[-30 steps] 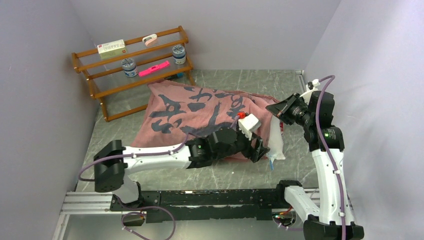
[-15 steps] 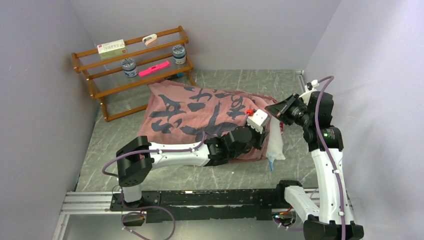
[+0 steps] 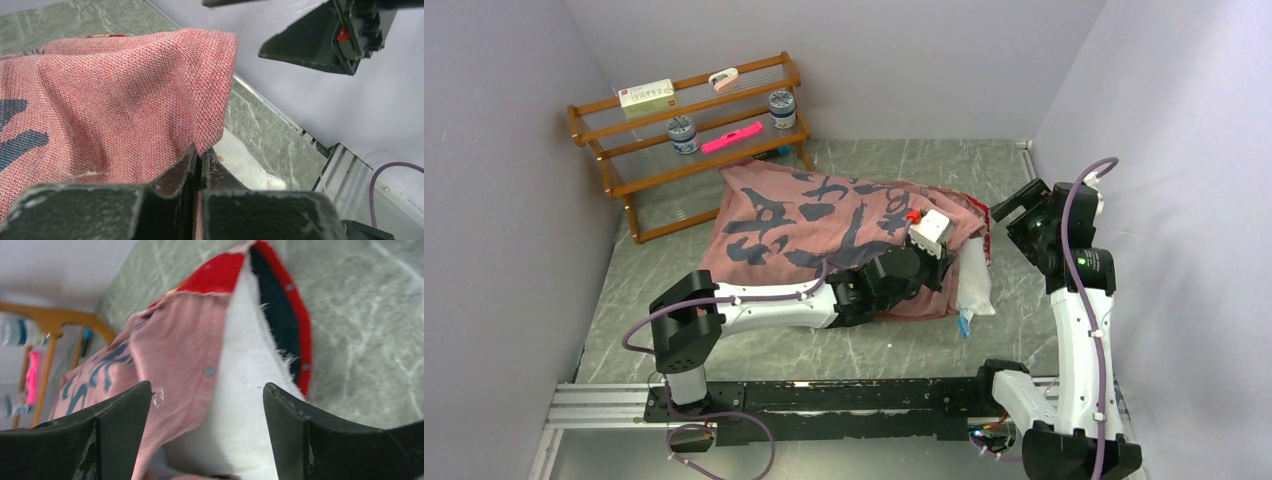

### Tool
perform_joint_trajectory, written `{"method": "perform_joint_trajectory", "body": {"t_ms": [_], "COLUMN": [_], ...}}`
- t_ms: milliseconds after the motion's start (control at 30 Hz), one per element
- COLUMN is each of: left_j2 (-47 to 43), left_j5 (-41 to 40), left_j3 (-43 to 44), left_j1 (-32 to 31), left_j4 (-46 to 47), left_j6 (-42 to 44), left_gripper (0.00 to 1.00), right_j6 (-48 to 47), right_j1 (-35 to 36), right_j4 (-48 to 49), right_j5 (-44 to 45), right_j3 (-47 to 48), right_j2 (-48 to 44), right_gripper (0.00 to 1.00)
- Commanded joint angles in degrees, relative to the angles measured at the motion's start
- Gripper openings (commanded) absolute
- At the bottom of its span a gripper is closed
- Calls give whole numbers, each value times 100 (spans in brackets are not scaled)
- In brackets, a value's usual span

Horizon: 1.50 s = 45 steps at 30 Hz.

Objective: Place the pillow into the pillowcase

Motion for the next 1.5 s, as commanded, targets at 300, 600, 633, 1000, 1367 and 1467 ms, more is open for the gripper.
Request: {"method": "perform_joint_trajectory", "body": {"t_ms": [300,600,633,1000,1367,1467], "left_j2": [-434,-842,-868,-366,-254,-192], "left_j5": [406,1704,1765,2630,2273,2761], "left_j3": [98,-372,-402,301,257,354], "left_j1": [268,146,75,-709,37,421], "left_j4": [162,691,737,1431,483,268], "left_j6": [-570,-1526,-1594,-2188,-1929,-1888], "left_gripper": [5,5,5,5,9,37], "right_j6": [-331,416,689,2529,1545,1078], "right_j1": [-1366,-1284,-1177,474,685,616], "right_j4": [286,2539,2984,5468,4609,3466], "right_j5": [-1049,-3974,-4194,-3500,-2432,-1872], "right_j3": [-1328,-3172,-3311,-3551,-3366,-2632], "right_j2": [557,297,229,462,786,795], "right_gripper": [74,44,42,31,31,46]}}
